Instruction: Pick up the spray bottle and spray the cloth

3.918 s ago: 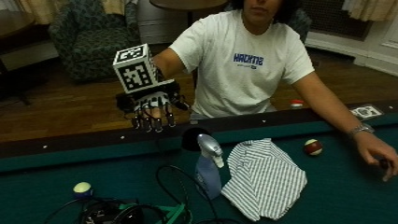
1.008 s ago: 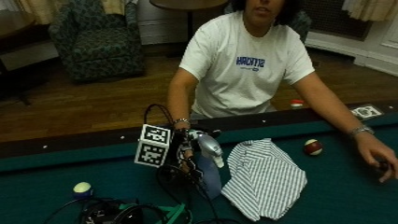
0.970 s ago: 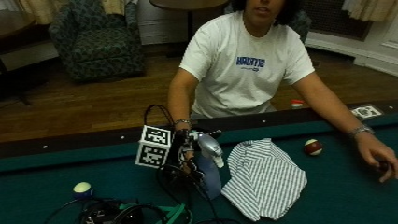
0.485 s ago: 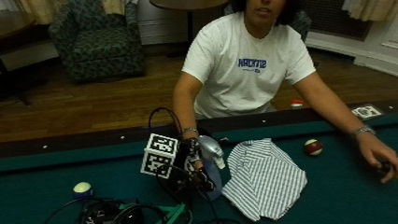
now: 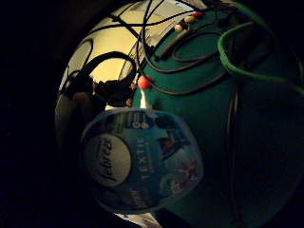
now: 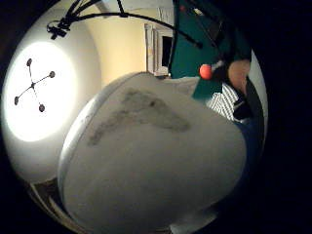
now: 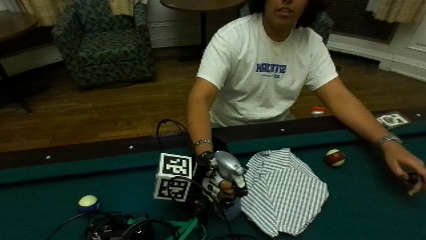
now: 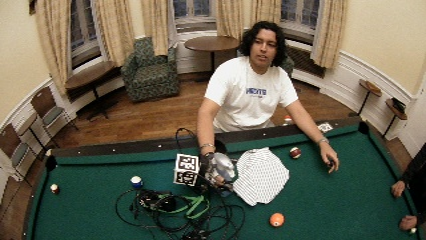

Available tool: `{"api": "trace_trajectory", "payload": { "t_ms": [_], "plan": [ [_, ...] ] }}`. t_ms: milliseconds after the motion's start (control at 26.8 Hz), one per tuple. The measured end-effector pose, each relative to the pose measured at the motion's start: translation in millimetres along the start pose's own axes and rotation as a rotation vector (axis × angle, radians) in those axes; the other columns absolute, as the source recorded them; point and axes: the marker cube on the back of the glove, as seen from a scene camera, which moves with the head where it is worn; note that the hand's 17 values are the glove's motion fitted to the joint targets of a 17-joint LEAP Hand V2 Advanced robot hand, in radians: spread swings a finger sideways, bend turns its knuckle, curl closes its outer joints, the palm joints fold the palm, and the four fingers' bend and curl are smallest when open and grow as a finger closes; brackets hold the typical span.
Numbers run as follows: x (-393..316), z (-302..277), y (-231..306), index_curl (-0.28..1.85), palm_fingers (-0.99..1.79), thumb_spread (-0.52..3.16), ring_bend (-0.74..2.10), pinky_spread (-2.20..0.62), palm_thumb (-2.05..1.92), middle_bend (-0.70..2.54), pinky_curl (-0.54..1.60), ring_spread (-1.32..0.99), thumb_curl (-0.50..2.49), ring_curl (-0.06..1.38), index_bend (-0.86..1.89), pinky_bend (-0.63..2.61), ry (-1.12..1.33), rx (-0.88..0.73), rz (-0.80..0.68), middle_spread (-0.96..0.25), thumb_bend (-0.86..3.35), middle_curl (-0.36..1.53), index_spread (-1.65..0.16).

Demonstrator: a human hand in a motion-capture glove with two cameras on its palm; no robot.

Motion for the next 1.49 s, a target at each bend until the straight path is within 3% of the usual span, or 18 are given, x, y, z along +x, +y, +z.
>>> {"api": "trace_trajectory", "payload": {
  "t_ms": [336, 672, 858, 1157, 1493],
  "plan": [
    [-23, 8, 3, 0.47, 1.14, 0.95, 0.44, 0.04, 0.72, 0.44, 0.18, -0.18, 0.44, 0.41, 0.19, 0.13, 0.032, 0.097, -0.066, -0.19, -0.03, 0.46, -0.31],
    [-119, -15, 42, 0.47, 1.14, 0.95, 0.44, 0.04, 0.72, 0.44, 0.18, -0.18, 0.44, 0.41, 0.19, 0.13, 0.086, 0.0, -0.274, -0.19, -0.03, 0.46, -0.31],
    [-195, -50, 58, 0.47, 1.14, 0.95, 0.44, 0.04, 0.72, 0.44, 0.18, -0.18, 0.44, 0.41, 0.19, 0.13, 0.146, -0.153, -0.384, -0.19, -0.03, 0.46, -0.31],
    [-275, -76, 47, 0.47, 1.14, 0.95, 0.44, 0.04, 0.72, 0.44, 0.18, -0.18, 0.45, 0.41, 0.19, 0.13, 0.391, -0.24, -0.234, -0.19, -0.03, 0.46, -0.31],
    [-253, -14, 30, 0.47, 1.14, 0.95, 0.44, 0.04, 0.72, 0.44, 0.18, -0.18, 0.45, 0.41, 0.19, 0.13, 0.782, -0.536, 0.019, -0.19, -0.03, 0.46, -0.31]
  ]
}}
